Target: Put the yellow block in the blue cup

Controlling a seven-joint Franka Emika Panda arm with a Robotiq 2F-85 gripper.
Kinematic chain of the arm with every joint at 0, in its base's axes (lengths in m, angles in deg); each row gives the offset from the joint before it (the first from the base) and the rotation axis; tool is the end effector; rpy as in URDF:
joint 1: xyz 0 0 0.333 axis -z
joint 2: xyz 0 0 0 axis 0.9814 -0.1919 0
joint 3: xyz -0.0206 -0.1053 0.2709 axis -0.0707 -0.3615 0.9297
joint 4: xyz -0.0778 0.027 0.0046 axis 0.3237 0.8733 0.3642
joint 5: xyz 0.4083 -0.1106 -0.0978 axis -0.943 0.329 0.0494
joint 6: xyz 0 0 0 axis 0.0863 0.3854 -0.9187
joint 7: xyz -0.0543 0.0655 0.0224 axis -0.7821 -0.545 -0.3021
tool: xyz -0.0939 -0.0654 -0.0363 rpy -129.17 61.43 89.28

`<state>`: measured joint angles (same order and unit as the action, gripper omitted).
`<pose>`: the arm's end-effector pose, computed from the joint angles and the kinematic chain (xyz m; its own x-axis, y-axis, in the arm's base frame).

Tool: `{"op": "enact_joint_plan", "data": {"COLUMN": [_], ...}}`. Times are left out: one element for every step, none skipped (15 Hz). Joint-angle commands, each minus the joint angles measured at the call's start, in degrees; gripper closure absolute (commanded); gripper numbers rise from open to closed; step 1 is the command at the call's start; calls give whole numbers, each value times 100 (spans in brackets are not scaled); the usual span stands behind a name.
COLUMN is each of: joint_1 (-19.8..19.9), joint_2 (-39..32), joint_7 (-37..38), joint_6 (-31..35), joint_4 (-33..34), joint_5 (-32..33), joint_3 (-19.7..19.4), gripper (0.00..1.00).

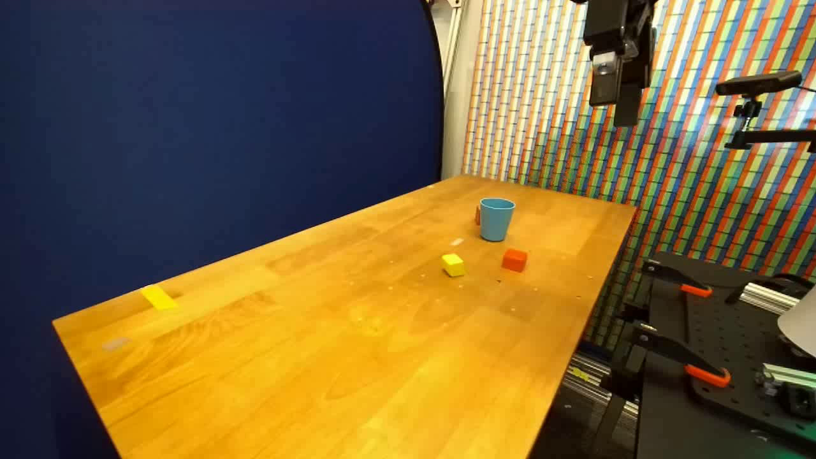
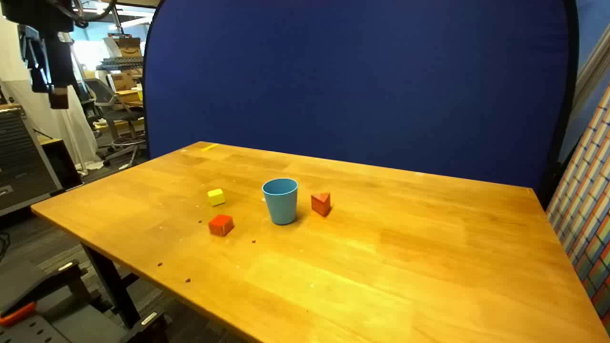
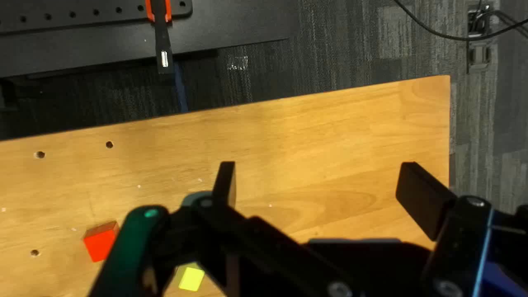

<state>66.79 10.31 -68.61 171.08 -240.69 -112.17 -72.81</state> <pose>0.3746 0.1664 0.3621 0.9817 -0.0734 -0.1758 -0.1158 -0.9627 -0.2445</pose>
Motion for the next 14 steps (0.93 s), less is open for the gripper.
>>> {"op": "enact_joint_plan", "data": {"joint_1": [67, 67, 67, 67, 67, 147, 255, 346, 412, 474, 449, 464, 445, 449], "joint_2": [5, 6, 7, 7, 7, -263, -554, -914, -1183, -1520, -1801, -2178, -2524, -2883], "joint_7": [-27, -27, -27, -27, -27, 58, 184, 228, 273, 316, 459, 518, 609, 891], "joint_6": [-23, -23, -23, -23, -23, 18, 111, 194, 262, 442, 647, 870, 1028, 1324], "joint_4": [13, 20, 23, 23, 23, 176, 313, 467, 583, 709, 782, 911, 1047, 1150], "joint_5": [-28, -28, -28, -28, -28, 26, 111, 174, 238, 305, 286, 318, 334, 427], "joint_3": [58, 58, 58, 58, 58, 60, 89, 81, 85, 103, 191, 208, 221, 269], "gripper": [0, 0, 0, 0, 0, 0, 0, 0, 0, 0, 0, 0, 0, 0]}}
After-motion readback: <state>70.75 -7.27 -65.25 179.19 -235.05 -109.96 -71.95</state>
